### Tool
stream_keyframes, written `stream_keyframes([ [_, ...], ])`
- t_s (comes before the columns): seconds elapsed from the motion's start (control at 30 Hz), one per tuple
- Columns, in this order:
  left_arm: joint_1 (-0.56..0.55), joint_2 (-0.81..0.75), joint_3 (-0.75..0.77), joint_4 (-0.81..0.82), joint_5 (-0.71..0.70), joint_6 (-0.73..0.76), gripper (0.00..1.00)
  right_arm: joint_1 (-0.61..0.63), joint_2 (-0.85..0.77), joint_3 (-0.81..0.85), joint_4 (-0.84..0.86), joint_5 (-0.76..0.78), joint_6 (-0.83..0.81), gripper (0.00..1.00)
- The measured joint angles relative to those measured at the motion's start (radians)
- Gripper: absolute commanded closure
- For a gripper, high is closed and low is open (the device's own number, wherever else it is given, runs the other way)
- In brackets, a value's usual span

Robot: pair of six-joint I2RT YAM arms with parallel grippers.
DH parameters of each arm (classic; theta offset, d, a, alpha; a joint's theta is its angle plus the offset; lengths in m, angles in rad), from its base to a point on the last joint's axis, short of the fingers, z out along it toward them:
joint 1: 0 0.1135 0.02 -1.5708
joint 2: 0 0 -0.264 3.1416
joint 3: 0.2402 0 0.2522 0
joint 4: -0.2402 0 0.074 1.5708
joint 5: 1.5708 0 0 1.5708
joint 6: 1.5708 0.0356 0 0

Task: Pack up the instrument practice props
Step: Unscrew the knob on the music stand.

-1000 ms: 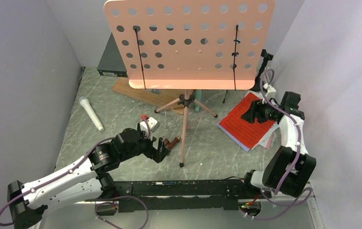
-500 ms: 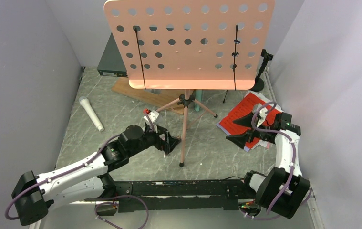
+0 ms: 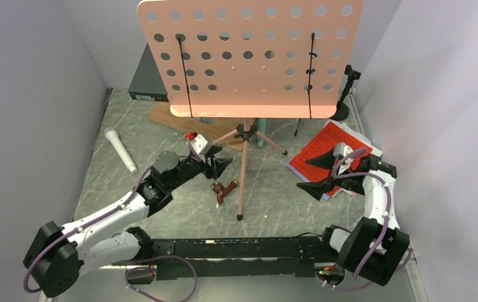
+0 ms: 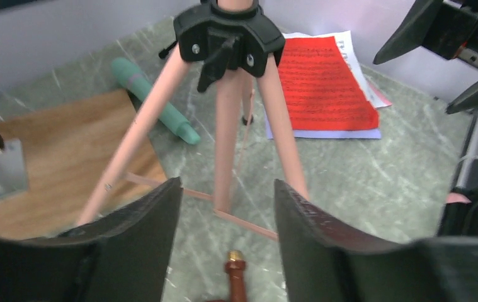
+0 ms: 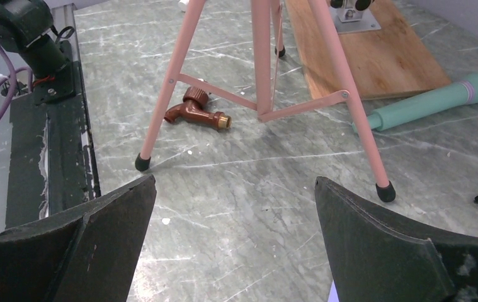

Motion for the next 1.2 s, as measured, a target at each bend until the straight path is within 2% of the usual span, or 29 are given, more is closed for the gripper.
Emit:
stream_keyframes([
  [0.2, 0.093, 0.095, 0.058, 0.108, 0.118, 0.072, 0.46, 0.0, 0.0, 0.0, -0.007, 0.0, -0.003, 0.0],
  [0.43, 0.114, 0.209, 0.107, 0.24, 0.21, 0.046, 0.49, 0.0, 0.003, 0.0, -0.012, 0.0, -0.004, 0.0],
  [0.5, 0.115, 0.243, 0.119, 0.269, 0.235, 0.027, 0.51, 0.0, 0.003, 0.0, -0.014, 0.0, -0.004, 0.0],
  [0.67, 0.116, 0.297, 0.124, 0.333, 0.274, -0.021, 0.65, 0.0, 0.005, 0.0, -0.016, 0.0, -0.005, 0.0],
  [0.93, 0.117, 0.314, 0.124, 0.417, 0.28, -0.075, 0.6, 0.002, 0.007, 0.0, -0.026, 0.0, -0.011, 0.0],
  [1.0, 0.117, 0.314, 0.124, 0.433, 0.279, -0.085, 0.66, 0.003, 0.008, 0.0, -0.026, 0.0, -0.011, 0.0],
  [1.07, 0.117, 0.314, 0.124, 0.444, 0.28, -0.092, 0.8, 0.004, 0.012, 0.0, -0.027, 0.0, -0.011, 0.0],
  [1.2, 0.121, 0.314, 0.124, 0.447, 0.282, -0.113, 0.96, 0.007, 0.018, 0.0, -0.03, 0.0, -0.012, 0.0],
])
